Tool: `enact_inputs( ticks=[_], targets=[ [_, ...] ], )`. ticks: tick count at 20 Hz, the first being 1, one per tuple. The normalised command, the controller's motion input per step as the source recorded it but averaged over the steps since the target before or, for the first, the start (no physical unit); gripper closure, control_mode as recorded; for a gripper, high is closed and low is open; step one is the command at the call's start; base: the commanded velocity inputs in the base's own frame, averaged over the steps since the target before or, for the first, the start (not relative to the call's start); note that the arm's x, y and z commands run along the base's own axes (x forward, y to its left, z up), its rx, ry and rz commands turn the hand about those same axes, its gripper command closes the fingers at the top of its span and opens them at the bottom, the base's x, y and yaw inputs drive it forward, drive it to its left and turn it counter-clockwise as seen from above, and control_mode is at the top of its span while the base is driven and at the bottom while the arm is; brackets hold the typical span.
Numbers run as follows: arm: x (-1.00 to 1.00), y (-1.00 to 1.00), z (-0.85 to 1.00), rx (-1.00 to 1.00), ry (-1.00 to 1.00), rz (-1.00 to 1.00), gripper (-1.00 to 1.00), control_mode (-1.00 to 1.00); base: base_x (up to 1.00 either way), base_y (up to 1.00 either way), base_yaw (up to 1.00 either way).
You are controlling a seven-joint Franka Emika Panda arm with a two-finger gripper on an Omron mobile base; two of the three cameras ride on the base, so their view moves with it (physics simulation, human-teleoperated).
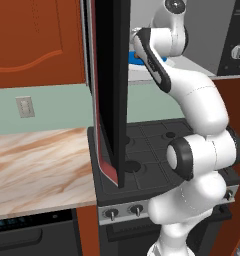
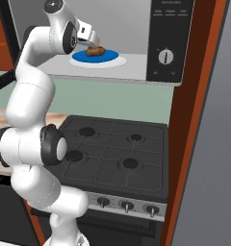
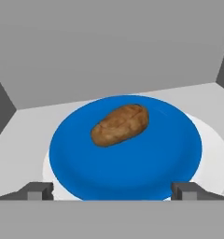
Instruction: Retrieve the reheated potato from the microwave, then place the potato, cheese, and condiment on the cutting board.
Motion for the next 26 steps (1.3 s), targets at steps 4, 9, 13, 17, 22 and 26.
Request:
enact_inputs(
  ticks=[4, 9, 13, 17, 22, 26],
  targets=[
    [0.22, 0.0, -0.02, 0.0, 0.0, 0.0, -1.0, -1.0, 0.0, 0.0, 0.0],
    [0.22, 0.0, -0.01, 0.0, 0.0, 0.0, -1.0, -1.0, 0.0, 0.0, 0.0],
    [0.23, 0.0, 0.0, 0.0, 0.01, 0.0, -1.0, -1.0, 0.0, 0.0, 0.0],
    [0.21, 0.0, 0.0, -0.01, 0.04, 0.0, -1.0, -1.0, 0.0, 0.0, 0.0],
    [0.15, 0.0, 0.0, -0.01, 0.03, 0.0, -1.0, -1.0, 0.0, 0.0, 0.0],
    [0.17, 0.0, -0.03, 0.0, 0.03, 0.0, -1.0, -1.0, 0.0, 0.0, 0.0]
  ],
)
